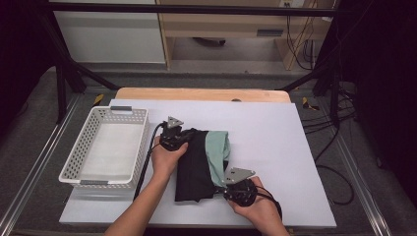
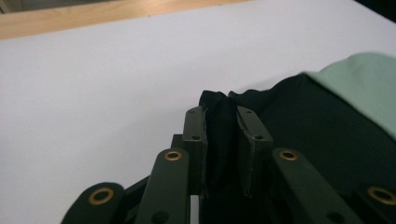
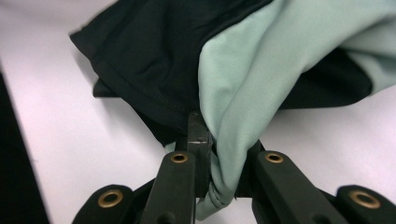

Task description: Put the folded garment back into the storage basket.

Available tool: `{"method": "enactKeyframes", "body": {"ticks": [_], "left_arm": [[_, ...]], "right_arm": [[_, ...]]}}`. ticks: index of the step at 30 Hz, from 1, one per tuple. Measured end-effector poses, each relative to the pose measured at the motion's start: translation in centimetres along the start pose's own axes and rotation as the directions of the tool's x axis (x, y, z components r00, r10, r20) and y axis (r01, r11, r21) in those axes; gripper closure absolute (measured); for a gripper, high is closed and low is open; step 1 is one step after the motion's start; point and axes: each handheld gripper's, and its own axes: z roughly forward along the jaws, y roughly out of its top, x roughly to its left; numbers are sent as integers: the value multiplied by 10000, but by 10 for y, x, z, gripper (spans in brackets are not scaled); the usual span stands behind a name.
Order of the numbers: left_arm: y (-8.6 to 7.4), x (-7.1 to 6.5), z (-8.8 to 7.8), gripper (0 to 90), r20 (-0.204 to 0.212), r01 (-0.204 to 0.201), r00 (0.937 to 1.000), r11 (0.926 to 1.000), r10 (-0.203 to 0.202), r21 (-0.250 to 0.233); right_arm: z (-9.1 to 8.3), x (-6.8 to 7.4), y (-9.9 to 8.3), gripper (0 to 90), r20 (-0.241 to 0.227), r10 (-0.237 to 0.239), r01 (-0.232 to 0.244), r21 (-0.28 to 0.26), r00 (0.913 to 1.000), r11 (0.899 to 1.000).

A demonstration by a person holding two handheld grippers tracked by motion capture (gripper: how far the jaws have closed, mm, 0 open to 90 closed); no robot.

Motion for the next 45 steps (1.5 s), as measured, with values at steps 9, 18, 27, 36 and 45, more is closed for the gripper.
{"method": "enactKeyframes", "body": {"ticks": [9, 18, 27, 36, 45], "left_arm": [[24, 5, -31, 756, -144, -118, 9998, 9984, 110, -555], [59, 23, -68, 757, -637, -242, 9978, 9958, 185, -888], [88, 48, -111, 757, -1285, -591, 9908, 9902, 426, -1268], [97, 77, -144, 756, -1772, -713, 9831, 9878, 462, -1384], [100, 107, -157, 756, -1966, -415, 9804, 9911, 160, -1263]], "right_arm": [[-11, 10, 30, 822, -119, -435, 429, -466, 9990, 9980], [-17, 12, 75, 822, -319, -930, 898, -888, 9952, 9920], [-15, 19, 124, 822, -575, -1609, 1521, -1335, 9853, 9793], [4, 28, 164, 821, -902, -2170, 2015, -1547, 9720, 9672], [38, 34, 181, 821, -1182, -2524, 2294, -1787, 9604, 9568]]}}
